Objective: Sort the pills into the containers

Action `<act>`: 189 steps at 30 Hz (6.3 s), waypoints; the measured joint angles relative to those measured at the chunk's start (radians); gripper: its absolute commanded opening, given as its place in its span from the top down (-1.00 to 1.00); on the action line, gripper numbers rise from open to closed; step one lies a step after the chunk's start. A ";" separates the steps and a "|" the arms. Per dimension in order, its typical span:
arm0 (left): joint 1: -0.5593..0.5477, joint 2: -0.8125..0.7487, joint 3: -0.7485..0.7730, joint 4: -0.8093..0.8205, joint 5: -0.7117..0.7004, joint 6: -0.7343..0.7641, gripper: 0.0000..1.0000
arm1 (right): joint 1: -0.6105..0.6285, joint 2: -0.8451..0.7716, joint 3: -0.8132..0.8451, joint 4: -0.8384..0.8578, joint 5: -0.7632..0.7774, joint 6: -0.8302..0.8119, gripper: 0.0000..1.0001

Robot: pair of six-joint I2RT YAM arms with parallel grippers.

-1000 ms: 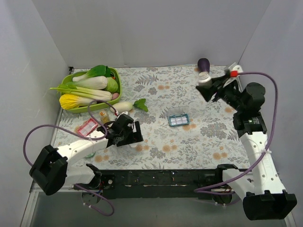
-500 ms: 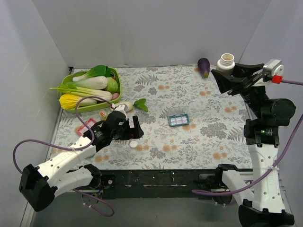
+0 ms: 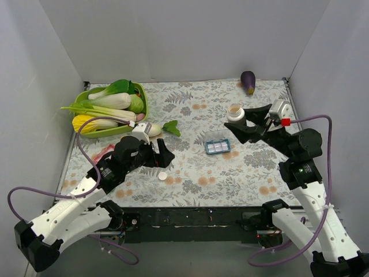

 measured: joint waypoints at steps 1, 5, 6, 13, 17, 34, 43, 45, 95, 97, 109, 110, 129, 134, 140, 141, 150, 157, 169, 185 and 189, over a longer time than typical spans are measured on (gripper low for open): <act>0.000 -0.022 -0.010 0.021 0.000 0.012 -0.96 | 0.005 -0.014 -0.026 -0.003 -0.015 -0.039 0.97; 0.000 -0.102 -0.056 0.078 0.001 0.072 -0.96 | -0.006 -0.038 -0.140 -0.043 -0.112 -0.193 0.97; 0.000 -0.114 -0.064 0.086 0.001 0.088 -0.96 | -0.006 -0.028 -0.158 -0.072 -0.135 -0.237 0.97; 0.000 -0.138 -0.118 0.152 0.004 0.210 -0.96 | -0.015 0.141 -0.207 -0.387 -0.227 -0.629 0.97; 0.000 -0.134 -0.145 0.198 0.009 0.272 -0.96 | -0.039 0.278 -0.166 -0.585 -0.230 -0.840 0.97; 0.000 -0.094 -0.160 0.263 0.039 0.360 -0.96 | -0.080 0.710 0.063 -0.858 -0.058 -1.099 0.97; 0.000 -0.093 -0.160 0.263 0.047 0.369 -0.96 | -0.080 0.762 0.077 -0.855 0.071 -1.030 0.97; 0.000 -0.093 -0.160 0.263 0.050 0.370 -0.96 | -0.080 0.769 0.077 -0.855 0.095 -1.014 0.97; 0.000 -0.101 -0.160 0.263 0.061 0.377 -0.96 | 0.018 0.986 0.337 -1.112 0.328 -0.948 0.97; 0.000 -0.101 -0.160 0.263 0.061 0.377 -0.96 | 0.021 0.998 0.350 -1.120 0.332 -0.947 0.97; 0.000 -0.101 -0.160 0.263 0.061 0.379 -0.96 | 0.049 1.041 0.391 -1.154 0.356 -0.945 0.97; 0.000 -0.101 -0.160 0.263 0.061 0.380 -0.96 | 0.052 1.043 0.396 -1.155 0.357 -0.945 0.97; 0.000 -0.103 -0.160 0.263 0.071 0.384 -0.96 | 0.080 1.087 0.447 -1.205 0.425 -0.941 0.97; 0.000 -0.103 -0.160 0.263 0.072 0.384 -0.96 | 0.083 1.104 0.458 -1.210 0.435 -0.938 0.97; 0.000 -0.103 -0.160 0.263 0.077 0.384 -0.96 | 0.087 1.109 0.469 -1.225 0.451 -0.937 0.97; 0.000 -0.103 -0.160 0.263 0.079 0.384 -0.96 | 0.087 1.109 0.473 -1.229 0.453 -0.937 0.97; 0.000 -0.103 -0.160 0.263 0.082 0.384 -0.96 | 0.094 1.130 0.520 -1.258 0.465 -0.938 0.97; 0.000 -0.107 -0.160 0.263 0.083 0.384 -0.96 | 0.103 1.137 0.521 -1.283 0.481 -0.941 0.97; 0.000 -0.107 -0.160 0.263 0.087 0.385 -0.96 | 0.113 1.169 0.566 -1.311 0.493 -0.948 0.97; 0.000 -0.107 -0.160 0.263 0.091 0.389 -0.97 | 0.120 1.191 0.586 -1.338 0.520 -0.949 0.97; 0.000 -0.107 -0.160 0.263 0.095 0.391 -0.96 | 0.123 1.199 0.597 -1.355 0.528 -0.950 0.97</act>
